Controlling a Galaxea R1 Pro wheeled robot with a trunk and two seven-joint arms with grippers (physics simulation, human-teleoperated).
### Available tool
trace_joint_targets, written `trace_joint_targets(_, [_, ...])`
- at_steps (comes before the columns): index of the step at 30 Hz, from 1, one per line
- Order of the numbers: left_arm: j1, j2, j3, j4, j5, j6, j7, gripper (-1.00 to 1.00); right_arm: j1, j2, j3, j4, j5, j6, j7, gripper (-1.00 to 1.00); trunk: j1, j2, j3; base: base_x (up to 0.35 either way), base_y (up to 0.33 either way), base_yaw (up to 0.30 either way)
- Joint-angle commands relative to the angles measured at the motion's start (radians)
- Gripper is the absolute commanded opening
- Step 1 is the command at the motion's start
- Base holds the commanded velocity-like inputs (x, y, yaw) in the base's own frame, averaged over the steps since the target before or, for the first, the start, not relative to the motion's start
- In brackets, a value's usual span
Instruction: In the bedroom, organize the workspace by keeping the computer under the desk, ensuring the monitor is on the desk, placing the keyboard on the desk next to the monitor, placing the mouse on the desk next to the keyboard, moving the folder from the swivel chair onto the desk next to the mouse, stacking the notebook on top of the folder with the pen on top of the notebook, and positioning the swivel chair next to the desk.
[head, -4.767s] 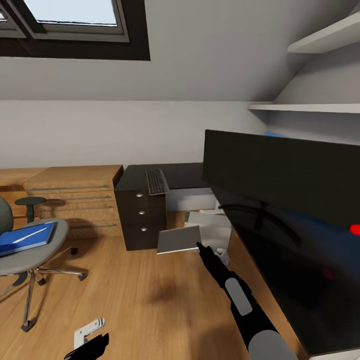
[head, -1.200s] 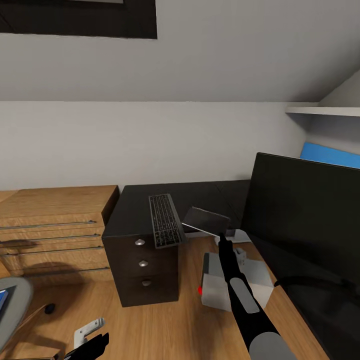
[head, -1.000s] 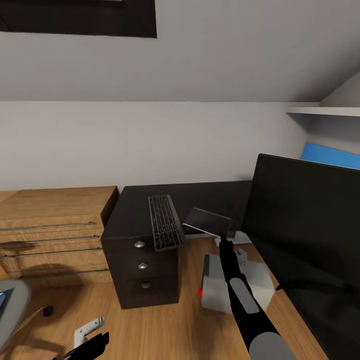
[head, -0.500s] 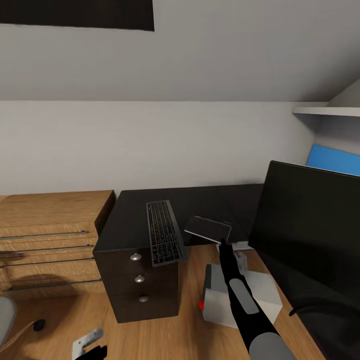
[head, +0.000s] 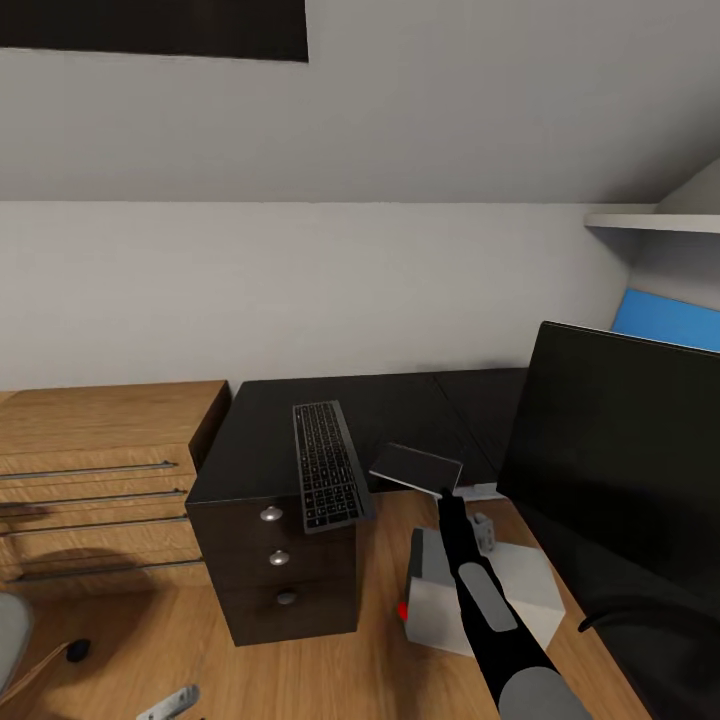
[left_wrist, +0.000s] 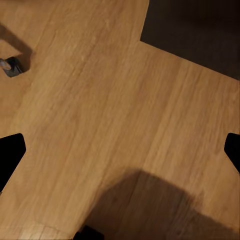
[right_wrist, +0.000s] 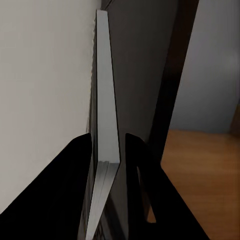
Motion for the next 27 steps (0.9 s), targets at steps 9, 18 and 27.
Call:
trace_joint_targets(9, [0.000,-0.003,0.001,0.016,0.009,-0.045,0.002,1.00,-0.001,0.000,-0.004,0.027,-0.012,0.000,0.009,-1.00,0.000,-0.001,-0.001,0.091,0.000,0.000])
trace_joint_targets(18, [0.000,-0.003,0.001,0.017,0.009,-0.049,0.001,1.00,-0.001,0.001,-0.006,0.045,-0.014,0.000,0.007,-1.00,0.000,-0.001,-0.001,0.114,0.000,0.000])
trace_joint_targets(27, [-0.001,-0.003,0.001,0.016,0.009,-0.049,0.000,1.00,-0.001,0.001,-0.009,0.047,-0.014,-0.005,0.007,-1.00,0.000,-0.001,-0.001,0.004,0.000,0.000])
